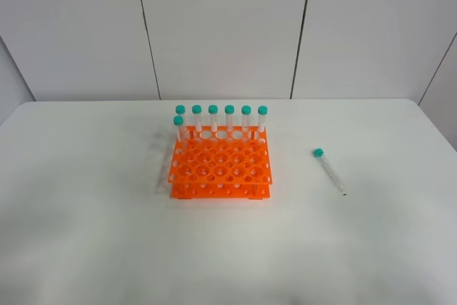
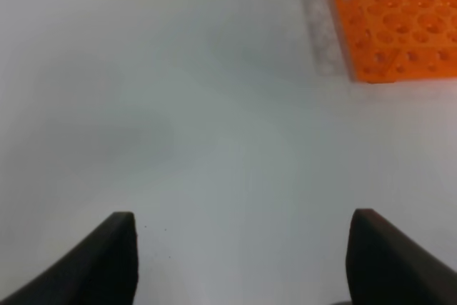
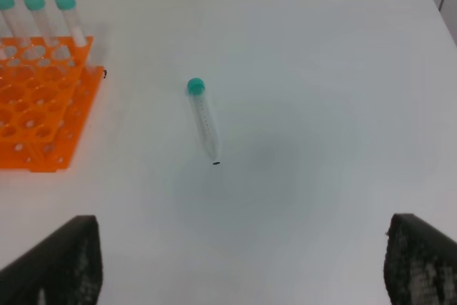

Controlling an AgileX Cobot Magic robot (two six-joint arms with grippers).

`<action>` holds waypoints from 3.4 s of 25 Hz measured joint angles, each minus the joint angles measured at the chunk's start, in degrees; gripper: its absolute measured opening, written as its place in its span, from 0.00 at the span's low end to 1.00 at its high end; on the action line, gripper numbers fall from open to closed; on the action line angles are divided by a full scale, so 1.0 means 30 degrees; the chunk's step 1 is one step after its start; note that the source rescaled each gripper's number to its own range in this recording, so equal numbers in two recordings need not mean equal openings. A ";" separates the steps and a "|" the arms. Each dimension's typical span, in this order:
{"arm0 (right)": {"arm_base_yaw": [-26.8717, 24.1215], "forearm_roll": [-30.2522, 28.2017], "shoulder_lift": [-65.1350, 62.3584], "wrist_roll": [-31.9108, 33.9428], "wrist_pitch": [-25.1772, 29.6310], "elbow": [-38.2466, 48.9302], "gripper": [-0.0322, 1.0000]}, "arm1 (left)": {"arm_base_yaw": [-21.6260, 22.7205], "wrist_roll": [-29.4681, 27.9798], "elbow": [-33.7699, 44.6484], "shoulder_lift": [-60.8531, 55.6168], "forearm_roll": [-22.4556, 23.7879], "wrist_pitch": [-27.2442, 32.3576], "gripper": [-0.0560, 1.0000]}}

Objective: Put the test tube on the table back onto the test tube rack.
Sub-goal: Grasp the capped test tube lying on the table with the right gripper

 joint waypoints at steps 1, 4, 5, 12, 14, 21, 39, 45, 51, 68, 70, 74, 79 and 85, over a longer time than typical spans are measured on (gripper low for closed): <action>0.0000 0.0000 0.0000 0.0000 0.0000 0.0000 0.86 | 0.0000 0.0000 0.0000 0.0000 0.0000 0.0000 0.75; 0.0000 0.0000 0.0000 0.0000 0.0000 0.0000 0.86 | 0.0000 0.0000 0.0000 0.0000 0.0000 0.0000 0.75; 0.0000 0.0000 0.0000 0.0000 0.0000 0.0000 0.86 | 0.0000 0.0000 0.0000 0.0000 0.0000 0.0000 0.75; 0.0000 0.0000 0.0825 0.0000 0.0003 -0.0511 0.86 | 0.0000 0.0000 0.0000 0.0000 0.0000 0.0000 0.75; 0.0000 0.0000 0.2723 0.0000 0.0003 -0.1361 0.86 | 0.0000 0.0000 0.0000 0.0000 0.0000 0.0000 0.75; 0.0000 0.0363 1.2503 -0.0259 -0.0012 -0.5596 0.86 | 0.0000 0.0000 0.0000 0.0000 0.0000 0.0000 0.75; 0.1867 0.0279 3.4252 -0.2843 -0.0894 -1.5165 0.86 | 0.0000 0.0000 0.0000 0.0000 0.0000 0.0000 0.75; 0.2438 0.0297 3.6770 -0.2013 -0.2338 -1.6011 0.86 | 0.0000 0.0000 0.0000 0.0000 0.0000 0.0000 0.75; 0.2438 0.0299 3.8588 -0.1933 -0.2504 -1.7126 0.86 | 0.0000 0.0000 0.0000 0.0000 0.0000 0.0000 0.75; 0.2438 -0.0066 4.1210 -0.1417 -0.4653 -1.7149 0.86 | 0.0000 0.0000 0.0000 0.0000 0.0000 0.0000 0.75; 0.2438 -0.0082 4.1210 -0.1417 -0.4718 -1.7149 0.86 | 0.0000 0.0000 0.0000 0.0000 0.0000 0.0000 0.75; 0.2438 -0.0162 4.1210 -0.1417 -0.4885 -1.7149 0.86 | 0.0000 0.0000 0.0000 0.0000 0.0000 0.0000 0.75; 0.2438 -0.0207 4.1210 -0.1505 -0.4933 -1.7149 0.86 | 0.0000 0.0000 0.0000 0.0000 0.0000 0.0000 0.75; 0.2438 -0.0294 4.1210 -0.2098 -0.4855 -1.7149 0.86 | 0.0000 0.0000 0.0000 0.0000 0.0000 0.0000 0.75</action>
